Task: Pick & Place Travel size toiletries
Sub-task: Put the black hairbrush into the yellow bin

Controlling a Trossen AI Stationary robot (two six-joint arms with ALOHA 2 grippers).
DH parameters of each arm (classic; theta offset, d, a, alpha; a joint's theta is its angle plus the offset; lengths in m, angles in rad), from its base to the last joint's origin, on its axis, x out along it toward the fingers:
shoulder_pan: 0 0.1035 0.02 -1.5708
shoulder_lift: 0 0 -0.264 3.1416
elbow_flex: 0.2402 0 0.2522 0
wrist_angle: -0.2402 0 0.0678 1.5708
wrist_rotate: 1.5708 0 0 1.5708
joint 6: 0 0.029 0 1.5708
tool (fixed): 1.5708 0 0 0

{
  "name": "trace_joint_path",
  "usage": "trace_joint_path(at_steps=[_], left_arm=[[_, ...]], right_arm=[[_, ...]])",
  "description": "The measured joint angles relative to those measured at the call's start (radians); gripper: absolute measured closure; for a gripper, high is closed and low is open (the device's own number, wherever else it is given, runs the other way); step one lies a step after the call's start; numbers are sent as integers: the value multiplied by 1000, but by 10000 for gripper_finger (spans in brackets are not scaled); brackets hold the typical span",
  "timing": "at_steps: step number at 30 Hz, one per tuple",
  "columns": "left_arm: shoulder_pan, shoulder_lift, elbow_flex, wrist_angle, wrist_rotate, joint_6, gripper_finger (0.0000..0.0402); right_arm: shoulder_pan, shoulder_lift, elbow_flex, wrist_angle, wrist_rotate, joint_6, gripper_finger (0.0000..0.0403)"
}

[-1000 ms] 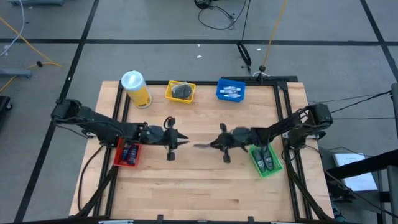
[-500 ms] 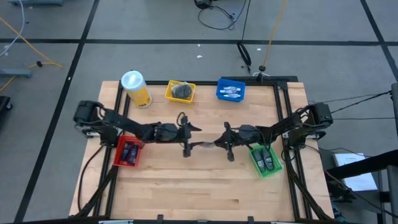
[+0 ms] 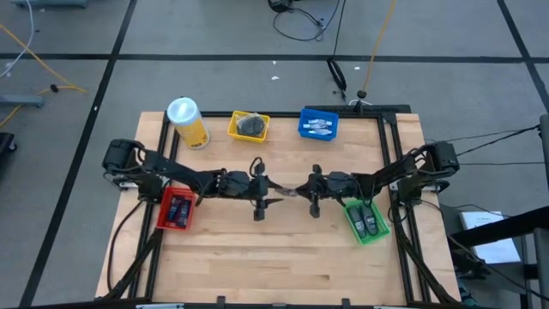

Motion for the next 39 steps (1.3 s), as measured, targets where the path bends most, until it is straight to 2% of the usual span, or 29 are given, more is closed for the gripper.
trace_joint_path(at_steps=[2, 7, 11, 14, 19, 22, 25, 27, 29, 31, 33, 36, 39], left_arm=[[-1, 7, -3, -6, -4, 1, 205], [4, 50, -3, -32, -102, 0, 157], [3, 84, -3, -24, -98, 13, 151], [4, 103, -3, -15, -99, 19, 179], [3, 104, -2, -6, -99, 19, 275], [4, 93, -3, -18, -99, 18, 338], [3, 61, -3, -75, -102, -12, 385], [4, 18, -3, -131, -152, -42, 385], [10, -43, -1, -221, -244, -76, 371], [30, -108, 18, -363, -336, -119, 361], [79, -169, 50, -516, -384, -174, 360], [215, -223, 125, -716, -346, -238, 372], [389, -224, 211, -836, -210, -226, 385]], right_arm=[[0, -1, 0, 9, -3, -3, 395], [10, -1, 0, 58, -7, -15, 395], [10, -1, 0, 63, -8, -30, 394], [10, -1, 0, 68, -8, -30, 394], [10, -1, 0, 65, -10, -18, 386], [10, -1, 0, 38, -51, 14, 355], [8, -8, 0, -23, -53, 32, 304], [7, -33, 0, -88, -52, 50, 268], [8, -58, 0, -139, -53, 65, 237], [15, -76, 0, -180, -55, 104, 214], [36, -77, 0, -177, -54, 145, 199], [88, -68, 0, -169, -48, 161, 188], [135, -48, 0, -159, 26, 108, 187]])
